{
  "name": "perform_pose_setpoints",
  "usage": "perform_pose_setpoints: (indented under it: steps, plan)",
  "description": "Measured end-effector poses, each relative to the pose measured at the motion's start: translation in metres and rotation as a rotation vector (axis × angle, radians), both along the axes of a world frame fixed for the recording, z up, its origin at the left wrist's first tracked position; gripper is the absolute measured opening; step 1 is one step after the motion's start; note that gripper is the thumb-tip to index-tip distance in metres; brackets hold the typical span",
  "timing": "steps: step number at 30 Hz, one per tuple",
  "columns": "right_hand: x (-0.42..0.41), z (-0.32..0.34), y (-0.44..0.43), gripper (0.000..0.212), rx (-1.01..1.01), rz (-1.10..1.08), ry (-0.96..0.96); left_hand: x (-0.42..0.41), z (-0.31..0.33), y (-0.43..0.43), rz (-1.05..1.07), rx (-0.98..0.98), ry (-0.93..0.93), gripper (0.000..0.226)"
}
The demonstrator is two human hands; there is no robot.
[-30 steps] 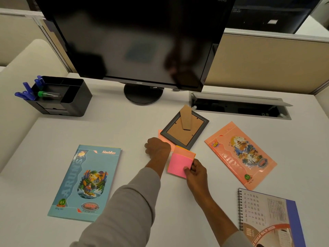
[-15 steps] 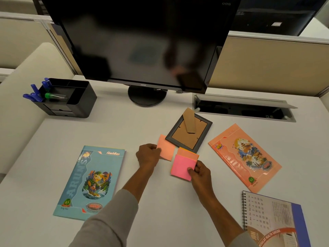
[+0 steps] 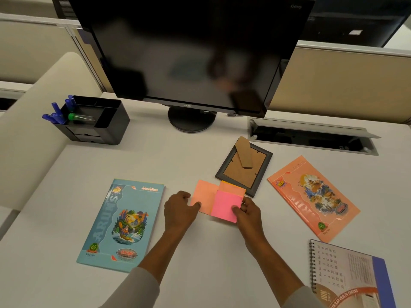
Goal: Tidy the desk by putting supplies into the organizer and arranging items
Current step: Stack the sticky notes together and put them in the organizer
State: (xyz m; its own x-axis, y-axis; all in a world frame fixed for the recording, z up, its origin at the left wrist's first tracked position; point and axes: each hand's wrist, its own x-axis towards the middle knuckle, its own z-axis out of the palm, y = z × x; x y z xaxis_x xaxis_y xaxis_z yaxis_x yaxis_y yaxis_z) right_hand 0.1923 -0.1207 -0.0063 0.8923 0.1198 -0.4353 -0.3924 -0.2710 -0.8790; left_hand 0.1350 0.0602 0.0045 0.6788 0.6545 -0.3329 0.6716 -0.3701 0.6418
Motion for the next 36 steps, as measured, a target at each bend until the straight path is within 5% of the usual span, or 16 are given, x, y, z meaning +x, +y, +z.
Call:
perform_pose_setpoints:
  steps: [5, 21, 29, 36]
  plan:
    - [-0.007, -0.002, 0.01, 0.021, -0.051, 0.019, 0.02, 0.01, 0.002, -0.015, -0.079, 0.133, 0.077, 0.071]
    - [-0.013, 0.003, 0.003, 0.025, -0.119, 0.007, -0.005, 0.025, -0.001, -0.019, 0.025, 0.02, 0.171, 0.049]
    - [-0.016, 0.005, 0.003, 0.025, -0.099, -0.003, -0.006, 0.026, 0.003, -0.017, 0.062, -0.053, 0.151, 0.071]
    - [-0.016, 0.007, 0.003, 0.025, -0.092, -0.004, -0.004, 0.021, 0.003, -0.017, 0.077, -0.024, 0.146, 0.052]
